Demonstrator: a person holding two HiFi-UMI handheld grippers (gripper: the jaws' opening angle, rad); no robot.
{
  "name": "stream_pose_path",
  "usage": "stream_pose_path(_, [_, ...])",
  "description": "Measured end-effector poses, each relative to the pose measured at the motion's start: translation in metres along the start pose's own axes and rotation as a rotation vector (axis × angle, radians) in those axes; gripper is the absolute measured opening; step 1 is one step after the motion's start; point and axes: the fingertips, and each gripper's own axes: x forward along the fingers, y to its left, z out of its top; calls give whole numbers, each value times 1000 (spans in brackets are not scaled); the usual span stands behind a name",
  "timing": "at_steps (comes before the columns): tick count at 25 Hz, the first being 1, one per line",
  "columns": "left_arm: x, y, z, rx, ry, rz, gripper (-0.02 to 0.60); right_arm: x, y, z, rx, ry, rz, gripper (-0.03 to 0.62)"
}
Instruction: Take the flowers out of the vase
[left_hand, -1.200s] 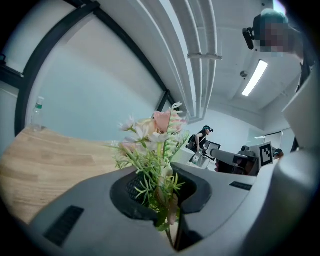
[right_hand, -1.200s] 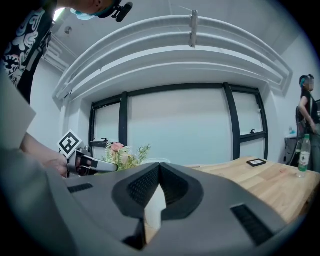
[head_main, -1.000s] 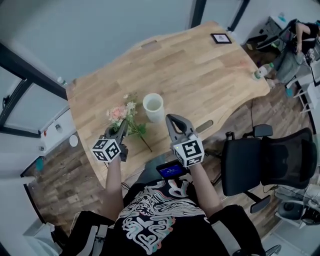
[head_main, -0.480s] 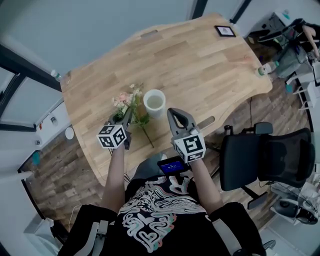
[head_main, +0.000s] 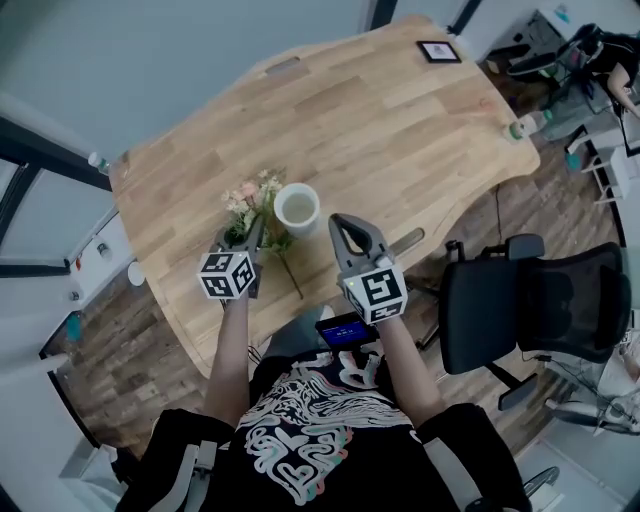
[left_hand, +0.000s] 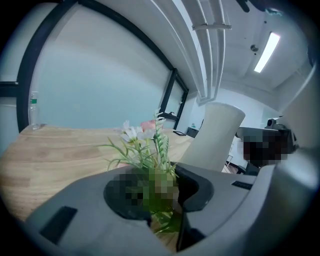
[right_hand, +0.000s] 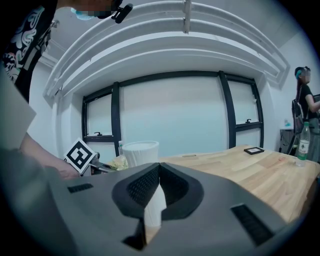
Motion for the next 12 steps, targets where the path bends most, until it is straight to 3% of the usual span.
stream_pose_path(3, [4, -1, -2, -6, 7, -2, 144, 1, -1, -1, 4, -2, -4, 6])
stream_pose_path(7, [4, -5, -3, 8, 15, -16, 146, -1, 0, -3, 1, 1, -3, 6])
stream_pose_path(12, [-5, -6, 9, 34, -31, -13, 146, -3, 5, 0, 1, -6, 2, 6])
